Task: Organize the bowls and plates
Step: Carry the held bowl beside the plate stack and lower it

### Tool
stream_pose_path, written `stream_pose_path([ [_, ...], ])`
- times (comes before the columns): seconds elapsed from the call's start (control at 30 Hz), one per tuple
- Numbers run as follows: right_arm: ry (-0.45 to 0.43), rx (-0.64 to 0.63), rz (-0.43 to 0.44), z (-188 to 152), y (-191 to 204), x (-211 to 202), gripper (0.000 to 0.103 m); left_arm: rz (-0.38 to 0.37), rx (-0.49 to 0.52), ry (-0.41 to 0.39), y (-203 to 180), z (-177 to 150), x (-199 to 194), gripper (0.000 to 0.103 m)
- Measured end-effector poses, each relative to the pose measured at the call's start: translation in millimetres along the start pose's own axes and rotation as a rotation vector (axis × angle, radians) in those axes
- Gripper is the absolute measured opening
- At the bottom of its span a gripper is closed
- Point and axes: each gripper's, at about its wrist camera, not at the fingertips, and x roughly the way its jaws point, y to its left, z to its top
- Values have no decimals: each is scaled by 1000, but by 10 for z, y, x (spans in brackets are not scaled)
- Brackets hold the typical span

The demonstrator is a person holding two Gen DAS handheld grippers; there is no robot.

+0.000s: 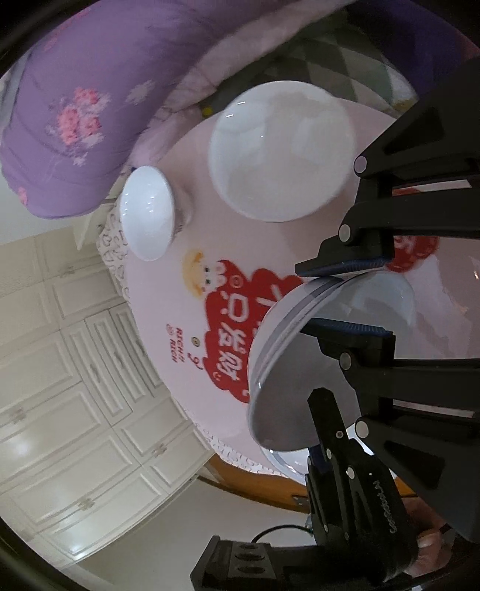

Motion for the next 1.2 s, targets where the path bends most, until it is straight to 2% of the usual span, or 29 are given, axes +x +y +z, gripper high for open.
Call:
stream_pose_path([
  [0.4, 73, 36, 39, -434, 45, -136, 23, -12, 30, 51, -61, -283, -194, 15],
  [0.63, 153, 68, 50, -596, -49, 111, 25, 20, 25, 110, -66, -373, 18, 15],
  [0.8, 152, 69, 63, -552, -74, 216, 27, 54, 40, 93, -90, -308, 103, 15],
  [0.97, 137, 64, 81, -493, -81, 286, 39, 82, 39, 100, -83, -254, 293, 15],
  [1.0, 134, 63, 81, -488, -84, 296, 41, 85, 35, 107, -73, -246, 321, 18],
  [1.1, 124, 78, 87, -485, -127, 333, 55, 73, 36, 123, -52, -230, 410, 17],
  [1.2, 106, 95, 96, -480, -176, 331, 75, 83, 52, 117, -71, -218, 436, 21],
])
